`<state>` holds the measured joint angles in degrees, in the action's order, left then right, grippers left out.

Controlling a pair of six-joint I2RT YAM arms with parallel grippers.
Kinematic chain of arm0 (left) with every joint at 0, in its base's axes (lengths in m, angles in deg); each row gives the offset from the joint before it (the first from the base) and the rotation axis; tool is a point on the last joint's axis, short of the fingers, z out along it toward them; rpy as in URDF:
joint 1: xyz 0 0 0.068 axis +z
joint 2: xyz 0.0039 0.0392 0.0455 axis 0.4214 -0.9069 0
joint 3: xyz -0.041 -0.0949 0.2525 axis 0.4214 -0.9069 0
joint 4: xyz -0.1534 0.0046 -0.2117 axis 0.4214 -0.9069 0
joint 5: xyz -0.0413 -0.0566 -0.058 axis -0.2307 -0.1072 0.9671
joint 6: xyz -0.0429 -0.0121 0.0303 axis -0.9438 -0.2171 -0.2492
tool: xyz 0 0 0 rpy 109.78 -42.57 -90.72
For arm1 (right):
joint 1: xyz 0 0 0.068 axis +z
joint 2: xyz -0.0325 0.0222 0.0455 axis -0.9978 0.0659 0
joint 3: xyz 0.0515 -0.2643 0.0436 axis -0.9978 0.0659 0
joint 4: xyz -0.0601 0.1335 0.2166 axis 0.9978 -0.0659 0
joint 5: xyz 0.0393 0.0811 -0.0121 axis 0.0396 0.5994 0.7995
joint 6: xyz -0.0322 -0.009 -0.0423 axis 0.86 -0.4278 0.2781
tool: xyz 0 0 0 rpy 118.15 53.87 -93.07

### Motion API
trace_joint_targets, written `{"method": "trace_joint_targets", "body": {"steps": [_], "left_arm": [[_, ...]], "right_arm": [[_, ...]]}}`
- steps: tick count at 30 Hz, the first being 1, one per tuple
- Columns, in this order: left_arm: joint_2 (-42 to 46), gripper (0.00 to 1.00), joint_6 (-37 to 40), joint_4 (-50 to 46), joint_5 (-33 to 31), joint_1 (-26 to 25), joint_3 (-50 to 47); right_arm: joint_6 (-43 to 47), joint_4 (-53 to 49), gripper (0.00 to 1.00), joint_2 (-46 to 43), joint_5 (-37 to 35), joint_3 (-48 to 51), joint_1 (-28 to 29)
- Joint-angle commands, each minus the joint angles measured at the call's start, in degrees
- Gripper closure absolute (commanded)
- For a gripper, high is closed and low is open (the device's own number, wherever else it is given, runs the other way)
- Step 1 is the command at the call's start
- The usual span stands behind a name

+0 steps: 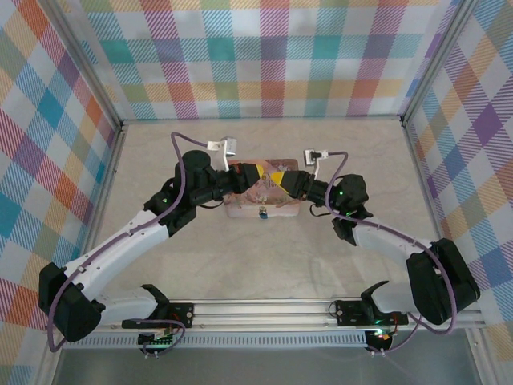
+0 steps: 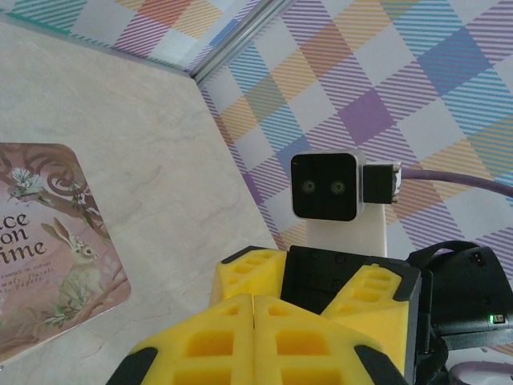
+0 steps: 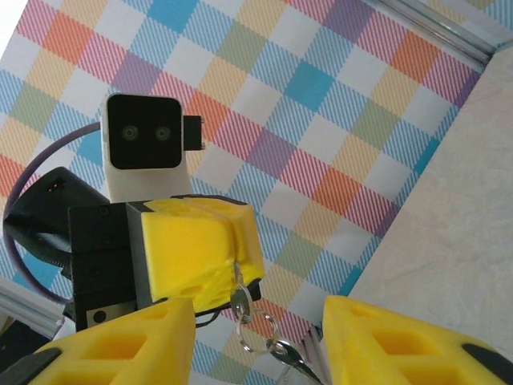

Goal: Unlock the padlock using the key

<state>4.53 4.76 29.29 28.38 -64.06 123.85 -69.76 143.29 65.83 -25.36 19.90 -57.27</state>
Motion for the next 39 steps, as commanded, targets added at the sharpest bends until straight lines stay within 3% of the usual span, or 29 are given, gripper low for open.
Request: {"method": "trace_joint_targets", "body": {"steps": [1, 20, 30, 39], "left_arm": [[0.0, 1.0, -0.3, 3.4, -0.8, -0.9, -0.8], [1.6, 1.0, -1.2, 4.3, -2.5, -1.3, -2.0], [2.9, 1.0, -1.5, 4.2, -3.0, -1.3, -2.3], [3.9, 1.0, -1.2, 2.8, -3.8, -1.2, -2.5]], "right_arm": [[-1.6, 6.0, 0.56, 1.4, 1.3, -2.4, 1.2], [-2.7, 9.5, 0.77, 3.5, 0.9, -1.9, 2.8], [-2.5, 9.7, 0.99, 3.4, 0.7, -1.4, 2.8], [1.7, 3.2, 1.0, -0.5, 0.2, -1.1, 2.6]]}}
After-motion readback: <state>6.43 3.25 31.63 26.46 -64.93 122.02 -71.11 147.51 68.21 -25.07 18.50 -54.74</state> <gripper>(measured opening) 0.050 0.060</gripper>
